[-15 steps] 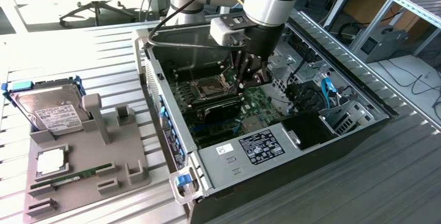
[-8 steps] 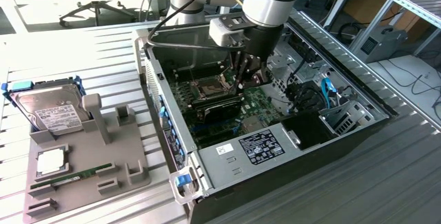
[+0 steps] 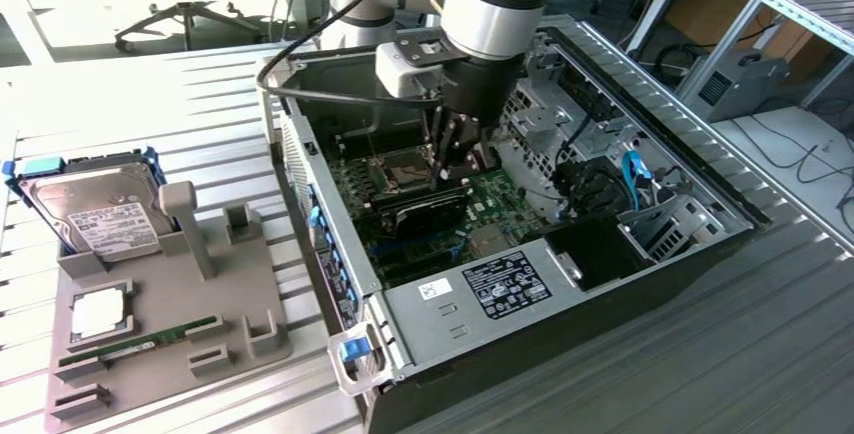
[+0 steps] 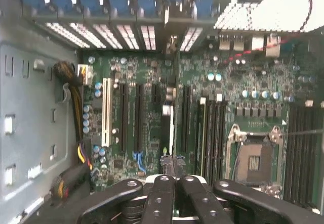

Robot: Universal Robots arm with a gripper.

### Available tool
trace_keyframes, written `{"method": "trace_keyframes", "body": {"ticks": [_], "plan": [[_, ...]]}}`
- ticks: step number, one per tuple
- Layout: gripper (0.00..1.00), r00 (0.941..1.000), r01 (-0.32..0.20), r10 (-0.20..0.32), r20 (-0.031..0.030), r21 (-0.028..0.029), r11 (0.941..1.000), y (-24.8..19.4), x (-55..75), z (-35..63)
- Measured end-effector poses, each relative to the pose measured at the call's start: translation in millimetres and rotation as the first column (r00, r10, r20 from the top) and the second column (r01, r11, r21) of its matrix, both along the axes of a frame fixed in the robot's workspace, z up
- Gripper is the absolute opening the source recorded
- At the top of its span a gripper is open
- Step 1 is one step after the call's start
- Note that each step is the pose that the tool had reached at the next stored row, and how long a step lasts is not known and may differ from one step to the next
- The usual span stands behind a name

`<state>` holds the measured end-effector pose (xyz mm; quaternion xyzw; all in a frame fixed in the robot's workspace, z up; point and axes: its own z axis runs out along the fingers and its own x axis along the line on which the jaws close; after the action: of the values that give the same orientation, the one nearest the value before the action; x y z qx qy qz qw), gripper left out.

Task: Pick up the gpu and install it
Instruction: 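Press down on the gpu until it lock into place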

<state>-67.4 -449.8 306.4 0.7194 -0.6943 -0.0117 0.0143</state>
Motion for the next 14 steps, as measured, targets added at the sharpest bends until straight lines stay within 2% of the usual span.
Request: {"method": "trace_keyframes", "body": {"ticks": [8, 10, 12, 14], "plan": [[0.11, 1.0000, 0.000, 0.000, 0.0001, 0.0001, 1.0000, 0.2, -30.4, -4.5], [0.11, 1.0000, 0.000, 0.000, 0.0000, -0.0001, 1.0000, 2.0, -33.7, -6.6], [0.11, 1.0000, 0.000, 0.000, 0.0000, 0.0000, 1.0000, 6.8, -35.8, -9.5], [0.11, 1.0000, 0.000, 0.000, -0.0001, -0.0001, 1.0000, 7.5, -44.2, -10.9]]}}
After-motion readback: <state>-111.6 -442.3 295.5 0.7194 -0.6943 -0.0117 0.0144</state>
